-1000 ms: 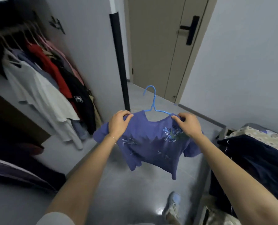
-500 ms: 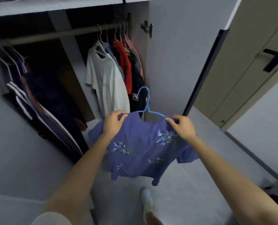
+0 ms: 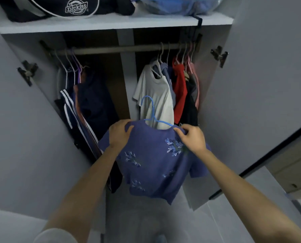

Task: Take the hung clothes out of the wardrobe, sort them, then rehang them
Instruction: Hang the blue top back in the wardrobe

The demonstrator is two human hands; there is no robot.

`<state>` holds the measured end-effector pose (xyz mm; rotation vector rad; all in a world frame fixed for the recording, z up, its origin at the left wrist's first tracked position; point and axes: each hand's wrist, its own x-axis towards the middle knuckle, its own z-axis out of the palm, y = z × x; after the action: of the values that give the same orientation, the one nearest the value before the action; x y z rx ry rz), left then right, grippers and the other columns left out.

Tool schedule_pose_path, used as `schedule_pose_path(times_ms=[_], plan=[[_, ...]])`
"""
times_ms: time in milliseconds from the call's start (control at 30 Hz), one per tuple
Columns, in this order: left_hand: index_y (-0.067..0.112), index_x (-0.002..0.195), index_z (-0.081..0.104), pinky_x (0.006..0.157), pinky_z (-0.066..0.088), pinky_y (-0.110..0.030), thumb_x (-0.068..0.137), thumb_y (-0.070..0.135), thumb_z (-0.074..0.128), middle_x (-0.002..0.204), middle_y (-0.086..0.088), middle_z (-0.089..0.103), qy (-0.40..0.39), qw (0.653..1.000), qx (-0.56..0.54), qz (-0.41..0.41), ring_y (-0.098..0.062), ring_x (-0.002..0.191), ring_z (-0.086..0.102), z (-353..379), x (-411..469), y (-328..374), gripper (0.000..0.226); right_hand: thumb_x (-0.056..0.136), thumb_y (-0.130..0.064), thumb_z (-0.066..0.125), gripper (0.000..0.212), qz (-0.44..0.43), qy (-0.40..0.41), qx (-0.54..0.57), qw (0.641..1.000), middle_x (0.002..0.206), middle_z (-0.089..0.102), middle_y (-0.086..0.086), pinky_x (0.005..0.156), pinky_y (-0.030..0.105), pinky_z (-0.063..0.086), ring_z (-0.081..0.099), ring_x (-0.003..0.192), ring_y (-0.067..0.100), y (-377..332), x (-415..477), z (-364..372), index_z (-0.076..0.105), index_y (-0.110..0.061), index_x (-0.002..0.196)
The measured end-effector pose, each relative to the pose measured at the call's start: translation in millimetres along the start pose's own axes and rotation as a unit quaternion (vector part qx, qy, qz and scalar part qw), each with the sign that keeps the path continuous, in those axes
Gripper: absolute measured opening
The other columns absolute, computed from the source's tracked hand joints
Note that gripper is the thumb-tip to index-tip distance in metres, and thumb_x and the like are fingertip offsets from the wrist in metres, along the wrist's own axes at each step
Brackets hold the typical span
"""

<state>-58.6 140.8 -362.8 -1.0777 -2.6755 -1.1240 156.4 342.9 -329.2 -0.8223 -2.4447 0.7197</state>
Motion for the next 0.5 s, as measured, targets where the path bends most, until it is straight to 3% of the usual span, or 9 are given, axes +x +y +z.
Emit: schedule_pose_path(times_ms=[133, 233, 400, 500], plan=[[0.014, 0.142, 0.052, 0.115, 0.025, -0.052, 0.1, 0.032, 0.056, 0.144, -0.011, 0.053, 0.007, 0.998, 0.068, -0.015, -0.032, 0.132, 0.049, 2, 12, -13, 0.046, 0.092, -0.037, 0.064, 0.049, 0.005, 0.008, 0.026, 1.0, 0.048, 0.037, -0.004, 0.052, 0.036, 0.033, 0.037, 0.049, 0.014, -10, 35, 10, 0.036, -0.024, 0.055], [0.018, 0.147, 0.045, 0.119, 0.012, -0.054, 0.101, 0.034, 0.054, 0.154, -0.009, 0.041, -0.001, 0.996, 0.093, -0.007, -0.029, 0.143, 0.036, 2, 23, -13, 0.05, 0.092, -0.038, 0.064, 0.05, 0.003, 0.018, 0.048, 0.999, 0.048, 0.035, -0.002, 0.051, 0.037, 0.033, 0.036, 0.05, 0.02, -16, 61, 17, 0.036, -0.018, 0.056], [0.02, 0.15, 0.041, 0.121, 0.007, -0.053, 0.101, 0.037, 0.054, 0.159, -0.008, 0.033, 0.004, 0.995, 0.103, 0.011, -0.028, 0.148, 0.027, 4, 55, -17, 0.053, 0.091, -0.038, 0.065, 0.048, 0.025, 0.032, 0.077, 0.996, 0.052, 0.048, 0.007, 0.052, 0.038, 0.038, 0.049, 0.053, 0.027, -26, 105, 31, 0.051, -0.004, 0.061], [0.019, 0.15, 0.041, 0.12, 0.008, -0.053, 0.1, 0.043, 0.051, 0.158, -0.009, 0.034, 0.006, 0.994, 0.103, 0.025, -0.03, 0.147, 0.028, 6, 81, -22, 0.056, 0.09, -0.039, 0.066, 0.05, 0.051, 0.054, 0.101, 0.992, 0.05, 0.043, 0.003, 0.051, 0.037, 0.034, 0.043, 0.051, 0.023, -35, 130, 39, 0.046, -0.005, 0.058]])
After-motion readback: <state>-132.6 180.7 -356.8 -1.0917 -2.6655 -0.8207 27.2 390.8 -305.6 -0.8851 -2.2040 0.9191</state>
